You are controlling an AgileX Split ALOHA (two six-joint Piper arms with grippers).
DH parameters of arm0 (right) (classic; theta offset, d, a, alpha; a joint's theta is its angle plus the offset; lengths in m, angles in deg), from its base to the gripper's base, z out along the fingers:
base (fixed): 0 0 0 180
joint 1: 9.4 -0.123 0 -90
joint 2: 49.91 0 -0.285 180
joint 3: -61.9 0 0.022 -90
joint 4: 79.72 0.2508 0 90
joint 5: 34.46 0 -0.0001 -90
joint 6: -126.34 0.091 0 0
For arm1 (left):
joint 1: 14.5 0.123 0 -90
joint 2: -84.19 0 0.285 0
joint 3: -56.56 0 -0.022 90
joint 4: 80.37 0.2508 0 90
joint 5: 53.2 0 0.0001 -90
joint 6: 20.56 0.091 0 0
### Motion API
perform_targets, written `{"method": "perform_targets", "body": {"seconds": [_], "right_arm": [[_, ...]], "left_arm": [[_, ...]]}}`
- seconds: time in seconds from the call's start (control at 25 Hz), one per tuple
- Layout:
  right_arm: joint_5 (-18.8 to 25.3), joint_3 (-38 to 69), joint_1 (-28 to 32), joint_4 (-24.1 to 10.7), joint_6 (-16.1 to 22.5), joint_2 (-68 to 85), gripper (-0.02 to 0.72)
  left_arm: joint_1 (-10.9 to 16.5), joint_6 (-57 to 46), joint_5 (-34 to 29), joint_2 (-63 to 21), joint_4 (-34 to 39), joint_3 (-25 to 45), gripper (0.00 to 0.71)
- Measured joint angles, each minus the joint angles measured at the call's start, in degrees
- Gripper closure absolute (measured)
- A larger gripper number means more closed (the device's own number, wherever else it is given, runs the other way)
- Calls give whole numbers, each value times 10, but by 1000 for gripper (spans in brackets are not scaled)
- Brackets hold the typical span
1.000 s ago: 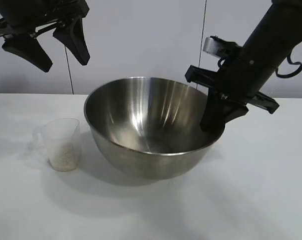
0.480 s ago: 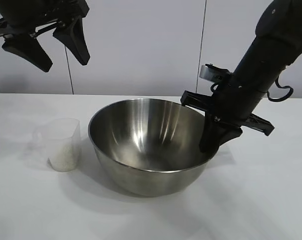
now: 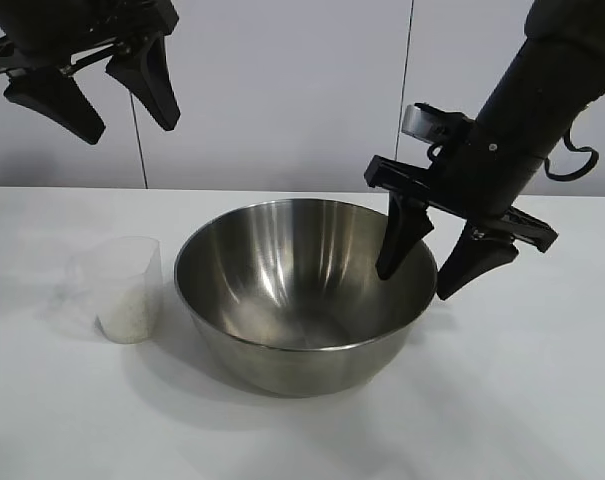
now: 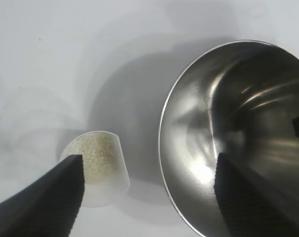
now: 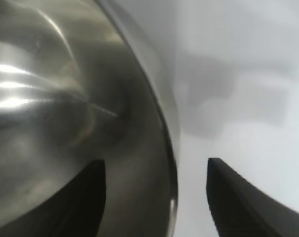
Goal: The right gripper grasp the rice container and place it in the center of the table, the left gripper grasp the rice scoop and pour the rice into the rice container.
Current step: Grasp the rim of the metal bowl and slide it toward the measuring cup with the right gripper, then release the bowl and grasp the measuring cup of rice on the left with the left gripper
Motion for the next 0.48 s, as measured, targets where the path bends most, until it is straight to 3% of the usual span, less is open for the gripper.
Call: {"method": "perform_targets", "body": {"seconds": [0.16,0.48], "right_arm": [[7,0,21,-12,0,48,281],[51,0,121,-27,0,156,281]], "left_arm": [[0,0,0,0,0,0,177],[0,0,0,0,0,0,177]]}}
